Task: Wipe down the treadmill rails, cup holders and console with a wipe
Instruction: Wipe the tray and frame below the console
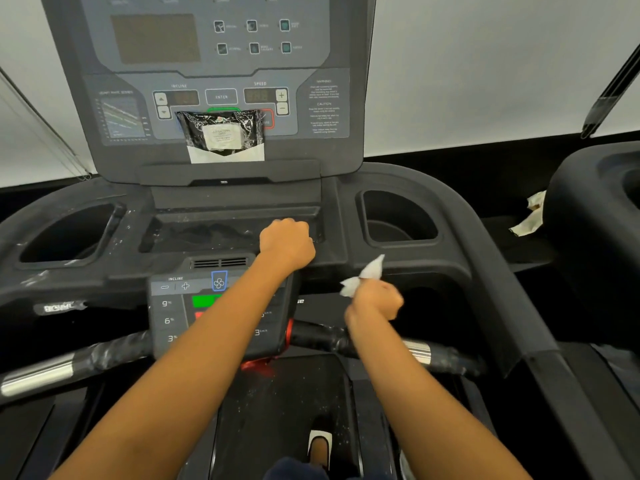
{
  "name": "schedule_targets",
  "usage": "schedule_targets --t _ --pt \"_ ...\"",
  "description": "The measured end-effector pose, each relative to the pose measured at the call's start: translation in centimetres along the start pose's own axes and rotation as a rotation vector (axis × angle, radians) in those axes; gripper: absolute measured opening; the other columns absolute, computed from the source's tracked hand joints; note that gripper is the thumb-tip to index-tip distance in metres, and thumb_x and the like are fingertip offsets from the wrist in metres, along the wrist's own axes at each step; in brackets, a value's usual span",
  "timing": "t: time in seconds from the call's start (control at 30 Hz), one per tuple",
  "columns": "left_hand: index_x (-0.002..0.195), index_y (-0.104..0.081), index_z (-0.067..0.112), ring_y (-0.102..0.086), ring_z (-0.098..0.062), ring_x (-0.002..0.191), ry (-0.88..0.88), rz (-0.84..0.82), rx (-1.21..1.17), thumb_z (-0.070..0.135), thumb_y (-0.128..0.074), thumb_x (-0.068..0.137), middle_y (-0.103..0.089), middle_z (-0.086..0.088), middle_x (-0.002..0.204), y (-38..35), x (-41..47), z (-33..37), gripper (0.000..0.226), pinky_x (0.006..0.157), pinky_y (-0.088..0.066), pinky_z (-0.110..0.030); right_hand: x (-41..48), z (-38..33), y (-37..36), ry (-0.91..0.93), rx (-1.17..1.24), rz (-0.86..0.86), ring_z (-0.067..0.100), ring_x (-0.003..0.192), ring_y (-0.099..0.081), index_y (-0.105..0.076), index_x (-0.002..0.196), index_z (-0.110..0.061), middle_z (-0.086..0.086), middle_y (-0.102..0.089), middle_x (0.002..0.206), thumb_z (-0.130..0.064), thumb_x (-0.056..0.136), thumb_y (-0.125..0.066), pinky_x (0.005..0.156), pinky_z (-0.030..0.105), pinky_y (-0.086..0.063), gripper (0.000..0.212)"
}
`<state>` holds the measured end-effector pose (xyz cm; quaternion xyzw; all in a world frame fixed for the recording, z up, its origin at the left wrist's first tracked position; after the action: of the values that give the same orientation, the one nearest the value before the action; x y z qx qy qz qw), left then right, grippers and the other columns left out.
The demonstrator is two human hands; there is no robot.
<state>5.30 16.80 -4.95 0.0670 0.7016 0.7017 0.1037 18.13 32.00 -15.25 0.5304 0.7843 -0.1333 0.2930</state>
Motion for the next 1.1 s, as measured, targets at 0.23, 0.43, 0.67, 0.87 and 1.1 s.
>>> schedule_targets --t 0.23,0.43,0.67,0.87,1.1 --pt "0.118 -0.058 0.011 -0.053 -0.033 0.115 0.032 -0.013 -0.042 0.033 -0.043 0.099 -0.057 -0.011 0.123 0.0 -0.1 -0.6 0.033 0.085 -0.046 -0.041 -1.8 0.0 -0.4 -0.301 0.208 -0.214 0.035 0.111 -0.059 -0.059 0.104 0.004 0.021 -0.060 0.119 0.007 0.087 -0.055 0.084 0.035 -0.050 0.017" --pt "0.118 -0.057 0.010 -0.050 -0.032 0.116 0.017 0.000 -0.063 0.031 -0.043 0.099 -0.056 -0.012 0.122 -0.1 -0.4 -0.4 0.032 0.085 -0.046 -0.041 0.1 -2.7 3.1 -0.221 0.264 0.013 0.029 0.086 -0.062 -0.057 0.090 0.007 0.022 -0.065 0.110 -0.003 0.090 -0.052 0.074 0.036 -0.049 0.011" --pt "0.117 -0.057 0.011 -0.049 -0.034 0.116 0.011 -0.027 -0.095 0.029 -0.045 0.098 -0.054 -0.014 0.123 -0.2 -0.5 -0.9 0.029 0.089 -0.045 -0.043 -7.0 1.7 -3.4 -0.288 0.068 -0.314 0.032 0.098 -0.063 -0.057 0.114 0.006 0.019 -0.062 0.108 -0.005 0.091 -0.056 0.071 0.035 -0.047 0.025" --pt "0.105 -0.058 0.011 -0.052 -0.032 0.105 -0.005 -0.050 -0.150 0.016 -0.048 0.094 -0.055 -0.013 0.114 -0.1 -0.8 -1.6 0.016 0.081 -0.045 -0.039 -3.8 -0.3 -1.2 -0.356 0.140 -0.258 0.035 0.120 -0.050 -0.045 0.130 0.003 0.020 -0.049 0.134 -0.004 0.095 -0.048 0.097 0.041 -0.042 0.036" --pt "0.109 -0.057 0.010 -0.050 -0.033 0.108 -0.007 -0.035 -0.150 0.013 -0.047 0.093 -0.053 -0.013 0.116 0.0 -1.3 -1.3 0.019 0.078 -0.041 -0.037 -7.5 1.2 -3.7 -0.277 0.103 -0.370 0.034 0.112 -0.060 -0.055 0.119 0.001 0.015 -0.062 0.103 -0.008 0.096 -0.049 0.089 0.041 -0.050 0.026"
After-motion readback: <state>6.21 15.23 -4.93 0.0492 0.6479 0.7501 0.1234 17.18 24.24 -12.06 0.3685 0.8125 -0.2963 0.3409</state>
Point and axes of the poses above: each hand's wrist, its own x-axis towards the middle knuckle, its own y-axis out of the back of the hand, z = x × y, the point moved 8 cm from there along x, towards the middle knuckle
